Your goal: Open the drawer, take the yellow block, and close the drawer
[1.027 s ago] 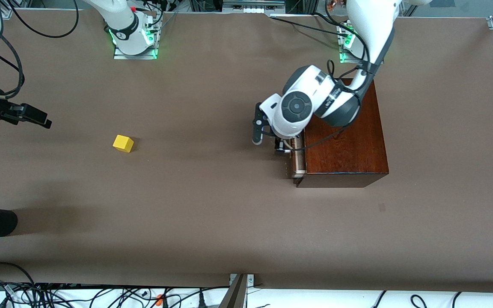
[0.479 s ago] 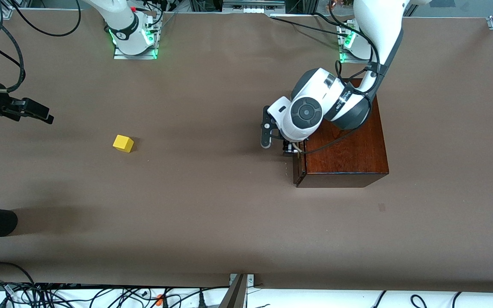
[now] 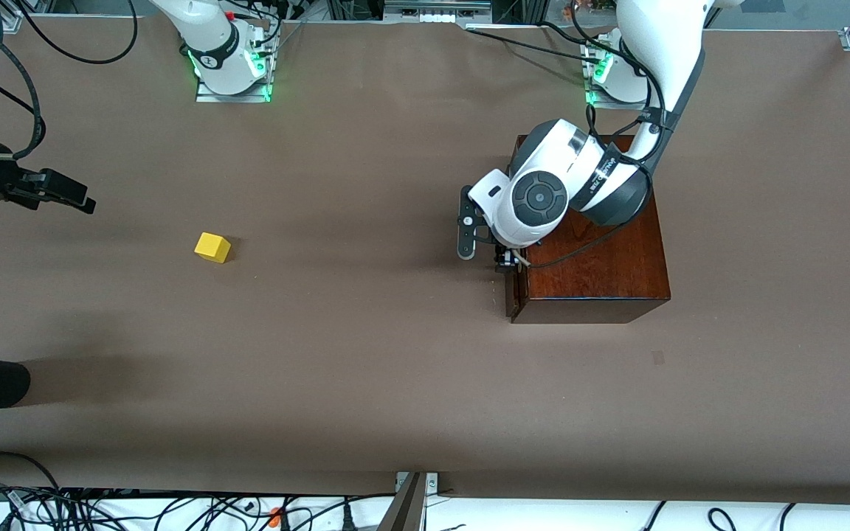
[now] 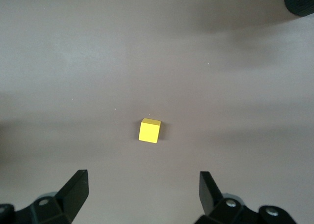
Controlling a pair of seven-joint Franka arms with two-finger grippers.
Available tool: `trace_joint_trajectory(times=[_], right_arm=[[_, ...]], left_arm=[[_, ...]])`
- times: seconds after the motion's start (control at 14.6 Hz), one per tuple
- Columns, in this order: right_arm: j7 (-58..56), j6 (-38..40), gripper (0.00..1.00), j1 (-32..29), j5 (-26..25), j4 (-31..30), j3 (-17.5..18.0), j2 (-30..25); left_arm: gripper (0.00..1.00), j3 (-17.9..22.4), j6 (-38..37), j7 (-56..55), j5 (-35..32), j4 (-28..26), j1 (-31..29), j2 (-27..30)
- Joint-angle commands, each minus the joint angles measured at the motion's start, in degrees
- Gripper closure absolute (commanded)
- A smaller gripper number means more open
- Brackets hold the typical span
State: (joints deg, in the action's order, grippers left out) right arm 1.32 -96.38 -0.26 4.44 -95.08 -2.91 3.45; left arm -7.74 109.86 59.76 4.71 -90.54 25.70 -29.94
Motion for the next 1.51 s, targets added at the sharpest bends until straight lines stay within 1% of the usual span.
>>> trace_joint_trajectory(times=[0.0,0.14,0.34,0.48,0.62,0.89,0.96,1.1,1.16,1.3,1.44], right_arm=[[-0.8,1.1,0.00,-1.4,-0.2,0.4,1.4,-0.6],[-0.9,1.2,0.00,-1.4,-0.2,0.4,1.5,-0.6],[-0.9,1.6,0.00,-1.1,-1.4,0.4,1.7,-0.6],[-0.9,2.4,0.00,-1.1,-1.6,1.2,2.3,-1.1],[-0.9,3.1,0.00,-1.1,-1.8,2.7,2.5,-1.3],[-0.8,3.6,0.00,-1.0,-1.9,2.9,2.5,-1.3],[-0.8,3.6,0.00,-1.1,-2.3,3.0,2.5,-1.3],[-0.8,3.6,0.00,-1.0,-2.6,3.1,2.8,-1.4],[-0.7,3.5,0.00,-1.0,-3.5,3.1,3.4,-1.2],[-0.6,3.5,0.00,-1.0,-5.3,3.1,3.9,-0.9],[-0.7,3.6,0.00,-1.1,-4.9,3.1,3.7,-0.7]], left_arm=[[0.00,-0.4,-2.4,-4.7,-0.1,-0.3,-0.7,5.1],[0.00,-0.6,-8.2,-12.0,0.0,2.3,-0.7,7.3],[0.00,0.0,-20.8,-20.9,0.0,9.4,-1.1,8.1],[0.00,0.2,-26.6,-24.6,-0.4,13.0,-3.8,8.5],[0.00,0.2,-29.8,-26.9,-0.9,13.9,-8.5,10.0],[0.00,0.2,-30.8,-27.8,-1.2,14.2,-20.2,12.9],[0.00,0.1,-30.9,-27.8,-2.1,14.2,-21.8,13.4],[0.00,0.5,-30.9,-28.1,-5.6,14.5,-22.0,14.6],[0.00,2.6,-30.4,-30.9,-6.1,14.2,-21.3,16.3],[0.00,3.5,-30.4,-41.9,-6.4,12.9,-21.1,18.2],[0.00,3.6,-28.1,-52.1,-6.6,7.9,-21.2,22.6]])
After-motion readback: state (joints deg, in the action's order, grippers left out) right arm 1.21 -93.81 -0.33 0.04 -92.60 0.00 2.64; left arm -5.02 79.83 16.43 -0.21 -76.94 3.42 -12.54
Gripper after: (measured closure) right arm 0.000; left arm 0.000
